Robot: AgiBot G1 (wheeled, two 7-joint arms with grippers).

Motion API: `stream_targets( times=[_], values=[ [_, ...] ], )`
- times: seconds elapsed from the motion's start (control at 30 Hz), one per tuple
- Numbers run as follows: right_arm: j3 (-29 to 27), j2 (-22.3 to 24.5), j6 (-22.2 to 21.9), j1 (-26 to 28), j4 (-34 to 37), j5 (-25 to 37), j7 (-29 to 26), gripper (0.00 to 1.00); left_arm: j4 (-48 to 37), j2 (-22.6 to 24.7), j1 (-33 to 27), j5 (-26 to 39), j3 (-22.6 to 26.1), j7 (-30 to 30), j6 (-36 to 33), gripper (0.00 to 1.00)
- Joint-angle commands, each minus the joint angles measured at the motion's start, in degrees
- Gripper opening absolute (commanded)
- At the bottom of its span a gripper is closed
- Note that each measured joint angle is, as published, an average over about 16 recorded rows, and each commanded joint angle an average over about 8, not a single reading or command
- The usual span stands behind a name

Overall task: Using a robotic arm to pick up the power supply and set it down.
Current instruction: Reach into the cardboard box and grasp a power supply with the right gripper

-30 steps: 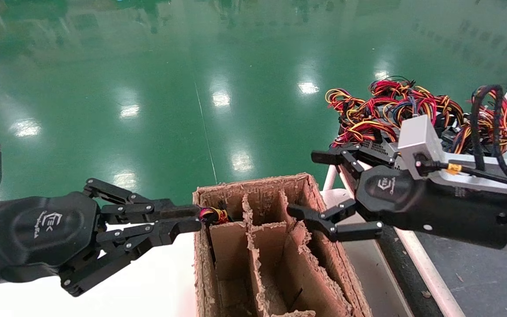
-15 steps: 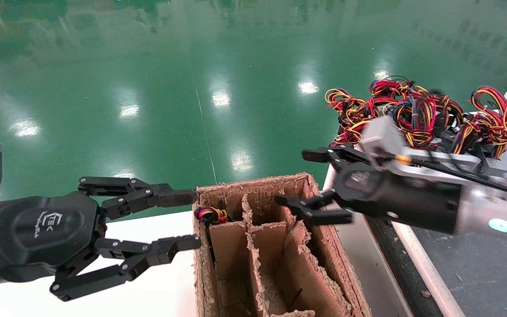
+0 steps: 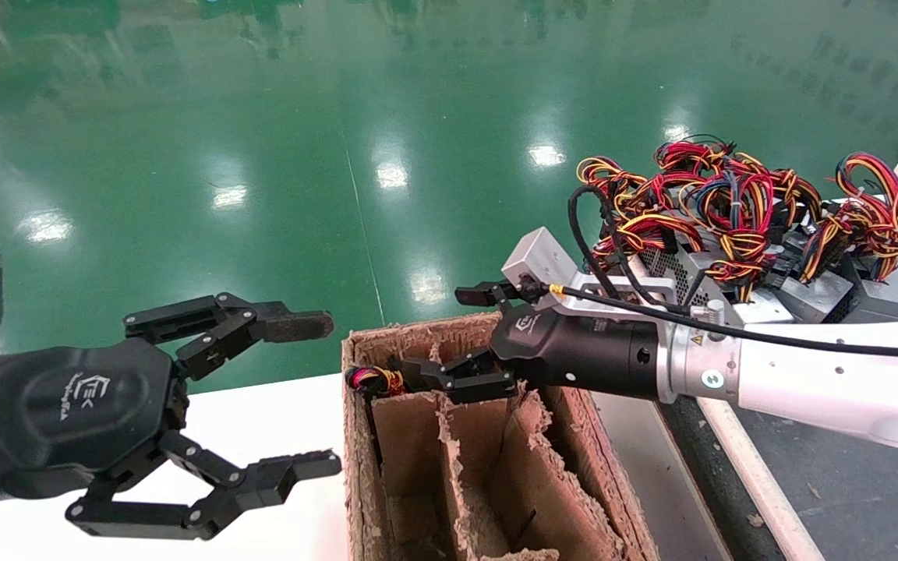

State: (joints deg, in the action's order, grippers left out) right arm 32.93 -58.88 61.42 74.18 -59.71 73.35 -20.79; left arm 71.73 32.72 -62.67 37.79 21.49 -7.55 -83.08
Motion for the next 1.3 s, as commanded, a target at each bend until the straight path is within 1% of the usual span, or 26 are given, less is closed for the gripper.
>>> stream_targets(
  times=[0.03,0.1,0.33,0.37,0.6,0.63,0.87,1.3],
  values=[
    [0.24,-0.39,-0.04,0.47,0.34,0.37,0.0,1.0,0.0,0.0,0.0,0.0,0.0,0.0,0.0,1.0],
    [0.57,-1.02,-0.24,0.47,0.93,0.71,-0.02,1.0,0.0,0.0,0.0,0.0,0.0,0.0,0.0,1.0],
    [2.16,-5.97,-1.09,1.42,6.16,1.91,0.41,1.0,-0.01,0.0,0.0,0.0,0.0,0.0,0.0,1.0],
    [2.29,-6.65,-1.1,1.59,7.0,1.92,0.66,0.92,-0.01,0.0,0.0,0.0,0.0,0.0,0.0,1.0],
    [2.87,-10.17,-0.32,2.37,11.68,1.65,3.29,0.04,-0.01,0.0,0.0,0.0,0.0,0.0,0.0,1.0],
    [2.96,-10.52,-0.08,2.43,12.25,1.61,3.68,0.0,-0.01,0.0,0.0,0.0,0.0,0.0,0.0,1.0],
    [3.46,-12.38,0.99,2.68,15.56,1.6,6.12,0.0,-0.01,0.0,0.0,0.0,0.01,0.0,0.0,1.0],
    [2.96,-14.42,0.18,2.87,19.88,1.18,11.02,0.0,-0.01,0.0,0.0,-0.01,0.01,0.01,0.01,1.0]
  ],
)
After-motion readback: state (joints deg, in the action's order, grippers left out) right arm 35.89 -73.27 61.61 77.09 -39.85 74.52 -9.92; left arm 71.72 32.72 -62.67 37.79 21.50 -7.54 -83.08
